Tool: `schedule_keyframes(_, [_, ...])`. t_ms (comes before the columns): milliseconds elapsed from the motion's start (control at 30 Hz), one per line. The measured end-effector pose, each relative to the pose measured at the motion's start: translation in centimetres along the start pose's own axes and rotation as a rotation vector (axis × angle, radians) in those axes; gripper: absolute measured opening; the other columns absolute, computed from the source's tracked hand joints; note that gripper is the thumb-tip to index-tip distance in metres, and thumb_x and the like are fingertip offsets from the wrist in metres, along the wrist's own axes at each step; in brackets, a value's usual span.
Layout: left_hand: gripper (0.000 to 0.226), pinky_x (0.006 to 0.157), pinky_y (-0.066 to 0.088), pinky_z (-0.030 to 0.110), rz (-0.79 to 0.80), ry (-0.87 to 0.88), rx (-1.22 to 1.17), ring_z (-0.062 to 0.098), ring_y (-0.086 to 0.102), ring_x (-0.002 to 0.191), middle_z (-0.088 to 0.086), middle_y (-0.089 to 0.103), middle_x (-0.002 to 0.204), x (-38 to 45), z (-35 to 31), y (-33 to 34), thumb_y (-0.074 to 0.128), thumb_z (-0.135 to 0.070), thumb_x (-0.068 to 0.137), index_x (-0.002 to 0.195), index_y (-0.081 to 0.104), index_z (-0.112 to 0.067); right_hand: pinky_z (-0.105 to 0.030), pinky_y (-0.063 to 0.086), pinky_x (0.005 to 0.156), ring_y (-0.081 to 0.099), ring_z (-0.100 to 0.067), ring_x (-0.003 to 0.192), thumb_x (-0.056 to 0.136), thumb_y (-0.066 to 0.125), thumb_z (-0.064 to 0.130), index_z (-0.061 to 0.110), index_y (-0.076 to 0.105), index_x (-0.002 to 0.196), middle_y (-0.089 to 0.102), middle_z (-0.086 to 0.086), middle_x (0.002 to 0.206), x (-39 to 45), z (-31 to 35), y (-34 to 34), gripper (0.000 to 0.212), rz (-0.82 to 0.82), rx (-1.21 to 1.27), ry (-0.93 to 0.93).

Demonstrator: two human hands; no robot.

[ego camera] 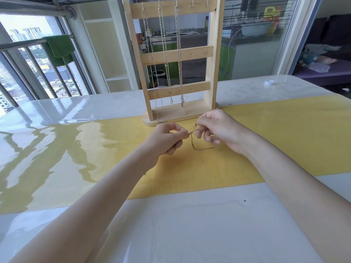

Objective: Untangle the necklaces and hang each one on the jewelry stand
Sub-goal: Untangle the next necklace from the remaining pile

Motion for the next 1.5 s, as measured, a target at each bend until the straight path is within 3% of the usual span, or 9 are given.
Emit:
schedule_keyframes(133, [0.014, 0.038, 0.028, 0.014, 0.022, -0.036, 0.006, 0.008, 0.028, 0.037, -0.007, 0.041, 0.043, -0.1, 0.5, 0.2, 0.059, -0.014, 0.091, 0.078, 0.057, -0.014, -0.018, 0.032, 0.037, 0.049, -0.012, 0.059, 0.095, 0.048, 0.01, 0.008, 0.055, 0.078, 0.065, -0.007, 0.087, 0.2, 0.0, -0.8, 0.019, -0.068, 0.032, -0.012])
schedule_keyframes(267, [0.01, 0.037, 0.028, 0.014, 0.053, -0.058, -0.036, 0.008, 0.028, 0.038, -0.007, 0.039, 0.044, -0.2, 0.4, 0.5, 0.058, -0.014, 0.092, 0.083, 0.059, -0.013, -0.017, 0.034, 0.036, 0.049, -0.011, 0.046, 0.091, 0.049, 0.001, 0.005, 0.051, 0.077, 0.061, -0.009, 0.068, 0.2, -0.7, -1.4, 0.015, -0.115, 0.307, 0.051])
schedule_keyframes(367, [0.01, 0.038, 0.029, 0.014, 0.068, -0.082, -0.043, 0.008, 0.029, 0.039, -0.007, 0.04, 0.046, -0.3, 0.5, 0.8, 0.057, -0.015, 0.093, 0.084, 0.058, -0.013, -0.017, 0.031, 0.035, 0.046, -0.01, 0.04, 0.089, 0.05, -0.001, 0.006, 0.05, 0.074, 0.054, -0.006, 0.06, 0.1, -0.9, -1.9, 0.017, -0.145, 0.311, 0.065])
schedule_keyframes(467, [0.012, 0.041, 0.033, 0.014, 0.03, -0.091, -0.03, 0.006, 0.036, 0.04, -0.006, 0.046, 0.05, -0.3, 0.7, 0.3, 0.057, -0.016, 0.094, 0.082, 0.057, -0.016, -0.018, 0.035, 0.04, 0.048, -0.012, 0.047, 0.089, 0.053, 0.002, 0.009, 0.053, 0.073, 0.054, -0.002, 0.056, 0.2, -0.8, -1.9, 0.018, -0.141, 0.245, 0.049])
schedule_keyframes(600, [0.013, 0.041, 0.034, 0.013, -0.058, -0.076, -0.012, 0.005, 0.037, 0.039, -0.006, 0.049, 0.052, -0.1, 0.8, -0.6, 0.058, -0.018, 0.093, 0.081, 0.055, -0.016, -0.022, 0.048, 0.06, 0.057, -0.014, 0.06, 0.089, 0.059, 0.004, 0.01, 0.057, 0.077, 0.057, 0.001, 0.057, 0.3, -0.5, -1.0, 0.013, -0.033, 0.393, 0.022])
schedule_keyframes(767, [0.015, 0.045, 0.039, 0.013, -0.13, -0.034, -0.061, 0.007, 0.045, 0.052, -0.002, 0.062, 0.074, 0.0, 0.5, -1.0, 0.058, -0.016, 0.093, 0.079, 0.054, -0.017, -0.021, 0.051, 0.057, 0.064, -0.016, 0.063, 0.088, 0.061, 0.001, 0.01, 0.059, 0.086, 0.065, -0.003, 0.065, 0.1, -0.1, -0.7, 0.01, 0.018, 0.481, 0.008])
schedule_keyframes(900, [0.016, 0.053, 0.046, 0.014, -0.12, 0.046, -0.168, 0.007, 0.056, 0.062, 0.0, 0.067, 0.078, -0.3, -0.4, -0.8, 0.053, -0.011, 0.095, 0.079, 0.053, -0.014, -0.021, 0.05, 0.058, 0.064, -0.015, 0.064, 0.084, 0.064, -0.001, 0.01, 0.059, 0.09, 0.066, -0.003, 0.068, 0.1, 0.0, -0.4, 0.014, 0.062, 0.48, 0.007])
schedule_keyframes(1267, [0.009, 0.053, 0.046, 0.014, -0.12, 0.103, -0.245, 0.011, 0.052, 0.06, 0.001, 0.059, 0.07, -0.5, -1.3, -0.5, 0.061, -0.008, 0.09, 0.083, 0.056, -0.01, -0.018, 0.053, 0.058, 0.06, -0.013, 0.063, 0.077, 0.064, -0.016, 0.006, 0.06, 0.091, 0.058, -0.009, 0.074, -0.1, -0.9, 0.1, 0.026, 0.074, 0.319, 0.078])
schedule_keyframes(1500, [0.015, 0.052, 0.045, 0.019, -0.221, 0.124, -0.103, 0.007, 0.055, 0.051, 0.0, 0.061, 0.064, -0.3, -1.0, -1.8, 0.063, -0.01, 0.09, 0.08, 0.053, -0.013, -0.016, 0.048, 0.054, 0.058, -0.013, 0.068, 0.075, 0.07, -0.012, 0.006, 0.061, 0.097, 0.06, -0.006, 0.074, -0.3, -1.3, 0.6, 0.03, 0.121, 0.1, 0.103])
Point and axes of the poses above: each hand's wrist, its own x-axis towards the middle knuckle, its own y-axis out of the palm, z = x × y, the point moved 10 cm from there along x, towards the middle knuckle
